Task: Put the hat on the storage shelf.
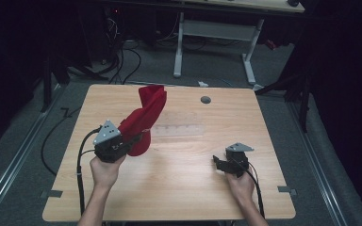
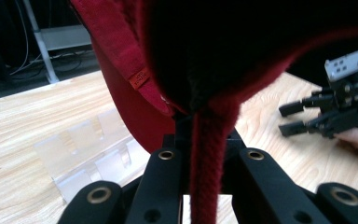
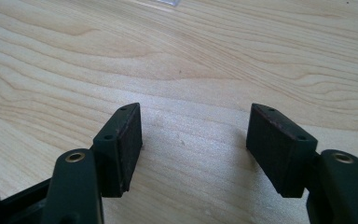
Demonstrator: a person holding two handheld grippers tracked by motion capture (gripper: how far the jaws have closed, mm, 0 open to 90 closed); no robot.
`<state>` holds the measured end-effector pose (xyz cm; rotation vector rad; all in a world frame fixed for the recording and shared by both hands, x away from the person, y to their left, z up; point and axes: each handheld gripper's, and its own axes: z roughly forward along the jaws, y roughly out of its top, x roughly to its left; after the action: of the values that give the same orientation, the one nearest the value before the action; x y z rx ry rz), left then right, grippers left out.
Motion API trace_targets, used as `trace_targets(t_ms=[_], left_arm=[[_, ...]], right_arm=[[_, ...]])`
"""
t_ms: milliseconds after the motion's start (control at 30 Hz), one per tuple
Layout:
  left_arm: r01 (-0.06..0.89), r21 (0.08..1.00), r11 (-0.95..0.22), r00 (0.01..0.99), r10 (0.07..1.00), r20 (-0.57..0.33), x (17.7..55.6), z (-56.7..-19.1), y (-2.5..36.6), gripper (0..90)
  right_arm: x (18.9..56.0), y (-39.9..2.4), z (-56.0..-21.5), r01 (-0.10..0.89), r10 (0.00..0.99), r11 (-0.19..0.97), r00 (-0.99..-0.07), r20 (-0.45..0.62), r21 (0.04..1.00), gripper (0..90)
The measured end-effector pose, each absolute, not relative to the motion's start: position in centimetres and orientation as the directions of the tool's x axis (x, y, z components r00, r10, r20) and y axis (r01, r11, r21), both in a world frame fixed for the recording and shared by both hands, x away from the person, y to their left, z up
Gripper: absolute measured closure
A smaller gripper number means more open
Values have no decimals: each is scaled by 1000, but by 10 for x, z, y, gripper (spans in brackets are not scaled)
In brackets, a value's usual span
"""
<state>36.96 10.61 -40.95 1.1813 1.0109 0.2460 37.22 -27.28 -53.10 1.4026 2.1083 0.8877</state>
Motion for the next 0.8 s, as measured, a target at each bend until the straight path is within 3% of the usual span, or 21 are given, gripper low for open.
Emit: trace_targets(t_ms=[800], left_arm=[[288, 850, 441, 478, 703, -527, 416, -404, 118, 840]], right_arm=[[371, -272, -531, 632, 925, 275, -380, -19, 725, 352]])
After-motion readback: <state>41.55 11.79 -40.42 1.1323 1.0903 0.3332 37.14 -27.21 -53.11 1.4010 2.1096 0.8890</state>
